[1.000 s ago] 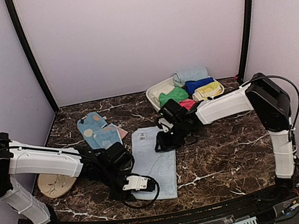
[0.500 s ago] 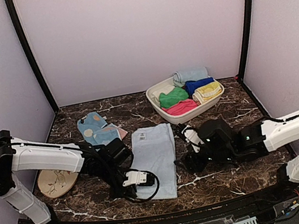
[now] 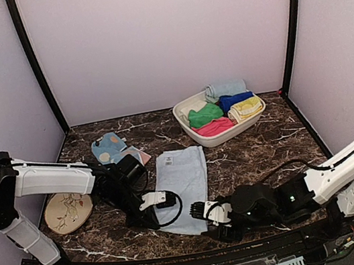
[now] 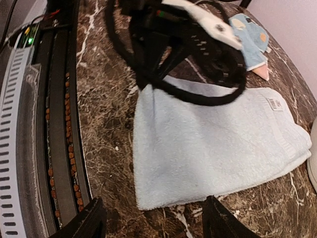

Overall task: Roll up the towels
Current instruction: Roll the towel at the center of the board.

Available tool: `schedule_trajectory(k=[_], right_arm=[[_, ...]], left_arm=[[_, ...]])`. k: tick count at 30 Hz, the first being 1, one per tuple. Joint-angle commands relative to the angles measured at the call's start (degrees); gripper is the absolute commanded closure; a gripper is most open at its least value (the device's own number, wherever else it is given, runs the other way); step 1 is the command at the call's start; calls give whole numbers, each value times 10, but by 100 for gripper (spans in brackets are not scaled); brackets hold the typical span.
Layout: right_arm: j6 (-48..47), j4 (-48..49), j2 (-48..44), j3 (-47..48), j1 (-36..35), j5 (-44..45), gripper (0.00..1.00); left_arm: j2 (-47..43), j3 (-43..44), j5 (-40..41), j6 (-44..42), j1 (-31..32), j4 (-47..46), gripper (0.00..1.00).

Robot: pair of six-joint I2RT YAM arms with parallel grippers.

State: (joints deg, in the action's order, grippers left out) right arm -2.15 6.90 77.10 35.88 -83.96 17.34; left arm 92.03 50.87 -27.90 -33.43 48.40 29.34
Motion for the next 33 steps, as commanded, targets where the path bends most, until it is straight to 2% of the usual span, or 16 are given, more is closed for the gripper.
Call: schedule_trajectory(k=[1,9,14,17,23,25,28,33], right_arm=[[-69,22,64,46,-29,-15,35],[-130,75,166,68,-32,1,40],[-152,125,219,57,-29,31,47],[-144,156,240,54,-20,34,54],[-103,185,260,45,2,33,75],[-83,185,259,43,12,22,85],[-41,156,248,48,30,-20,99],[53,76,224,68,73,-124,100]], left_arm=[[16,18,-38,6,-8,46,86],[35,38,-56,0,-23,70,87],[43,43,-69,-5,-33,76,88],[40,36,-76,-4,-37,71,88],[19,16,-88,-7,-41,54,83],[15,15,-86,-9,-41,57,77],[-1,6,-72,-11,-41,45,63],[-75,-40,-35,-21,-41,-9,36]])
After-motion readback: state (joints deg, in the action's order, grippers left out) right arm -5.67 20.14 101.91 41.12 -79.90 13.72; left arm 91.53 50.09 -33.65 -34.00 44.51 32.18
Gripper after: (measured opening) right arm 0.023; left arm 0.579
